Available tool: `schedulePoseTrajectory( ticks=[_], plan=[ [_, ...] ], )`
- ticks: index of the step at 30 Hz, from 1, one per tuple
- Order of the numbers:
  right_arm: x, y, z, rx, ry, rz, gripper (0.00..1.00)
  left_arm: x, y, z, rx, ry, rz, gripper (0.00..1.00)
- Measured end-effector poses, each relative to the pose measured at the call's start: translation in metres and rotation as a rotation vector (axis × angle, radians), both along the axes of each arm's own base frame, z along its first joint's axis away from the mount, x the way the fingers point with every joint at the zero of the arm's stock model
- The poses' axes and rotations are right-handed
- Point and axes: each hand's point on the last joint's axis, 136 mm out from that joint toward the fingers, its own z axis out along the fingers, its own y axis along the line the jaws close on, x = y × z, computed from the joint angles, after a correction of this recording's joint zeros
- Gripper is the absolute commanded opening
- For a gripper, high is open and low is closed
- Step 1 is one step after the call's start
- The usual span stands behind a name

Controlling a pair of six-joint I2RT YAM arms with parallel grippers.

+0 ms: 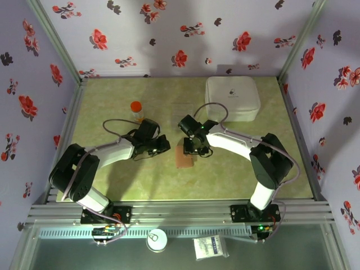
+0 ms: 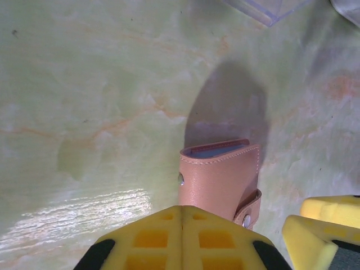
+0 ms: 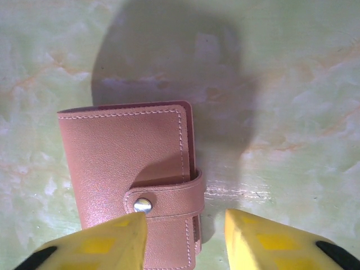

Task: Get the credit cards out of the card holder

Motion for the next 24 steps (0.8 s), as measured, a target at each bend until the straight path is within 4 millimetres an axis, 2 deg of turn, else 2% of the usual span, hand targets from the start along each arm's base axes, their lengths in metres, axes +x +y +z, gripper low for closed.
schedulePoseTrajectory(
  ticks=[5, 9, 20, 24],
  plan=[
    [-0.007, 0.008, -0.011, -0.022, 0.019, 0.035, 0.36, -0.011, -0.001, -0.012, -0.012, 0.024, 0.01, 0.0],
    [-0.01, 0.016, -0.018, -0.035, 0.035, 0.054, 0.36, -0.012, -0.001, -0.016, -0.025, 0.028, 0.023, 0.0],
    [-0.005, 0.029, -0.019, -0.042, 0.04, 0.068, 0.35, -0.016, -0.003, -0.024, -0.034, 0.035, 0.024, 0.0],
    [-0.006, 0.029, -0.025, -0.054, 0.051, 0.068, 0.33, -0.016, -0.003, -0.024, -0.034, 0.036, 0.024, 0.0]
  ],
)
